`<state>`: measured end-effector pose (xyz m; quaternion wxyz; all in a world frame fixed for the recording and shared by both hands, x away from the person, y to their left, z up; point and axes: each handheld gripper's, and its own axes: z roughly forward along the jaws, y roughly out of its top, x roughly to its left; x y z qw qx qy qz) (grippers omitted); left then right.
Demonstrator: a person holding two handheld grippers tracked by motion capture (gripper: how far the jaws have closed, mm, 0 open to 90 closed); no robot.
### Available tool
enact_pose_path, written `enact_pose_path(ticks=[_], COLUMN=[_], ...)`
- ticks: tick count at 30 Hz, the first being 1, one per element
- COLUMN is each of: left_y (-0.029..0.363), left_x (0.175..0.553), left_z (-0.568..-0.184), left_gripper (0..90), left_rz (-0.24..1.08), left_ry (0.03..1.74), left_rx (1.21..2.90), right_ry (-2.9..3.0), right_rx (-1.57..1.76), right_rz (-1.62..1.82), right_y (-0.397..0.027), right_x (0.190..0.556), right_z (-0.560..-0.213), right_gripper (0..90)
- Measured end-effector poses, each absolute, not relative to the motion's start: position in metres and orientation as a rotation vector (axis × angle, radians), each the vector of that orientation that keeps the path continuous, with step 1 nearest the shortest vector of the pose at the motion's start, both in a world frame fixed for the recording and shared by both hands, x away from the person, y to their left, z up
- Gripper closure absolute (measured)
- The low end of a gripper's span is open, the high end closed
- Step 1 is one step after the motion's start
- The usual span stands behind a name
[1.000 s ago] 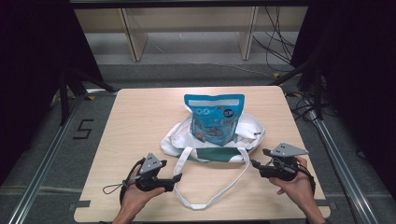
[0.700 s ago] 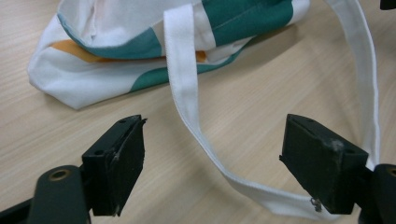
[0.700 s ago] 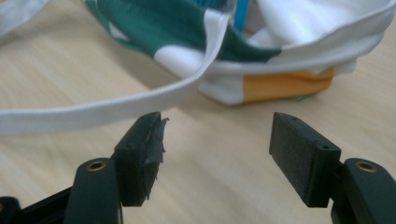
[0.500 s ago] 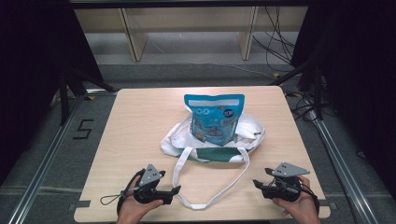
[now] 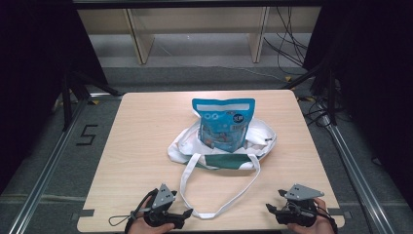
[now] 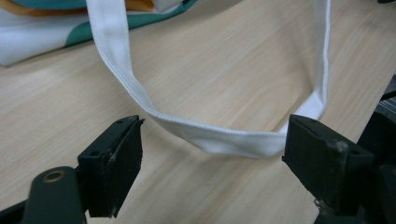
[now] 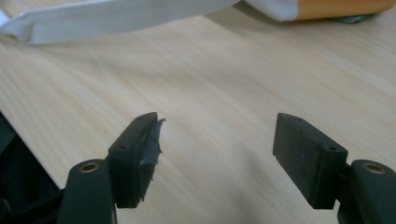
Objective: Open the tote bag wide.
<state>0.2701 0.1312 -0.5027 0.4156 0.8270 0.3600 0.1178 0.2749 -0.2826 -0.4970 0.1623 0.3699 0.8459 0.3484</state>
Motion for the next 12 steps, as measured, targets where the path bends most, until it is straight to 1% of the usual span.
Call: enact_pose_path(ticks=[3, 7, 9, 12], left_y=[0.1311, 0.1328, 0.1350, 0.1354], left_x=[0.2716, 0.2722, 0.2744, 0.2746], left_z=[-0.5023, -0.5023, -0.5015, -0.5014], left_gripper=[19.0, 19.0, 19.0, 19.0], left_rz=[0.312, 0.311, 0.333, 0.326], left_ry=[0.879, 0.912, 0.879, 0.909], left_rx=[2.089, 2.077, 2.093, 2.070], right_ry=[2.426, 2.429, 2.422, 2.412], right_rx=[1.079, 1.049, 1.072, 1.069], right_rz=[0.985, 0.991, 0.981, 0.974], right_y=[-0.2807, -0.2819, -0.2819, -0.2829], right_x=[0.2727, 0.2750, 0.2744, 0.2746], right_z=[-0.4975, -0.4987, -0.4982, -0.4977], right_gripper=[32.2, 31.9, 31.8, 31.7])
